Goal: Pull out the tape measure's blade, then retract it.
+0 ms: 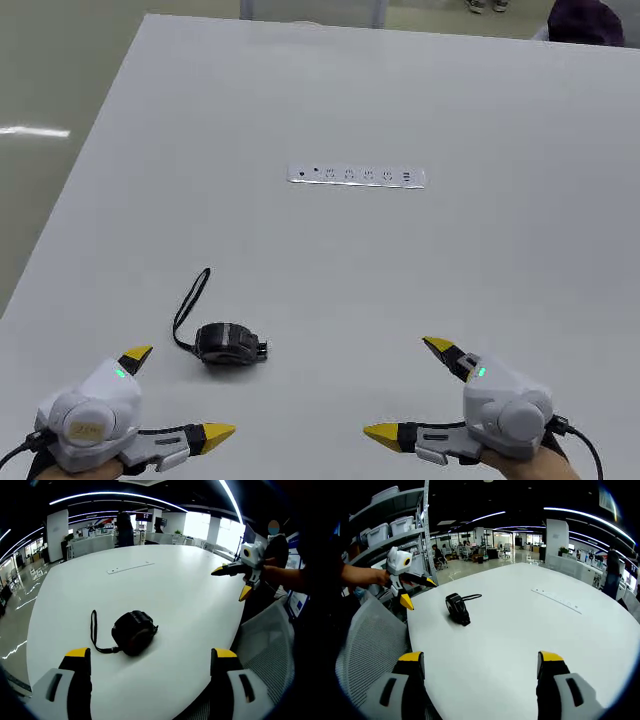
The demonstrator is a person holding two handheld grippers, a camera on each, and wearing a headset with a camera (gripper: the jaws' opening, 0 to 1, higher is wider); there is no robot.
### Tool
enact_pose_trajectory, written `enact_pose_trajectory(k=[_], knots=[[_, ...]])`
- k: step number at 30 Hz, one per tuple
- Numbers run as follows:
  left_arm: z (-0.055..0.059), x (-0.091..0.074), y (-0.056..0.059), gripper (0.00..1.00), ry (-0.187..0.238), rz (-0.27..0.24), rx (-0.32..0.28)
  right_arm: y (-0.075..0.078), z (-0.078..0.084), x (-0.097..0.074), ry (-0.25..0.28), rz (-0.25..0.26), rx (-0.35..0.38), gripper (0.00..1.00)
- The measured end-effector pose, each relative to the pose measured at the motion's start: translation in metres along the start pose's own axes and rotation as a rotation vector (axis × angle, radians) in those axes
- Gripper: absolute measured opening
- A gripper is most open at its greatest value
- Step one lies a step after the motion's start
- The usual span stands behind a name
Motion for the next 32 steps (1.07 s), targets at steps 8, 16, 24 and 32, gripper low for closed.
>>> enact_pose_trajectory(k=[8, 16, 24, 32], knots=[[0.001, -0.005, -0.002, 0.99, 0.021, 0.005, -0.002, 0.003, 0.004, -0.007, -0.001, 0.023, 0.002, 0.96], [0.0, -0.008, -0.005, 0.99, 0.044, -0.001, -0.012, 0.001, 0.013, -0.007, -0.011, 0.017, 0.007, 0.96], [0.0, -0.01, -0.006, 0.99, 0.038, 0.005, -0.003, 0.0, 0.017, -0.006, -0.019, 0.012, 0.01, 0.96], [-0.001, -0.013, -0.006, 0.99, 0.052, 0.022, 0.013, 0.002, 0.022, -0.004, -0.024, 0.014, 0.008, 0.97]])
Point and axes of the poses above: the centre of the closed fingertips' face, and the gripper's own axes: x roughly forward along the fingers, y roughly to its right, z roughly out of its underside, the point moved 7 cm from there along -x, roughly backward along the fingers, and after that the axes turned 14 degrees about z, right-handed, at the moved point
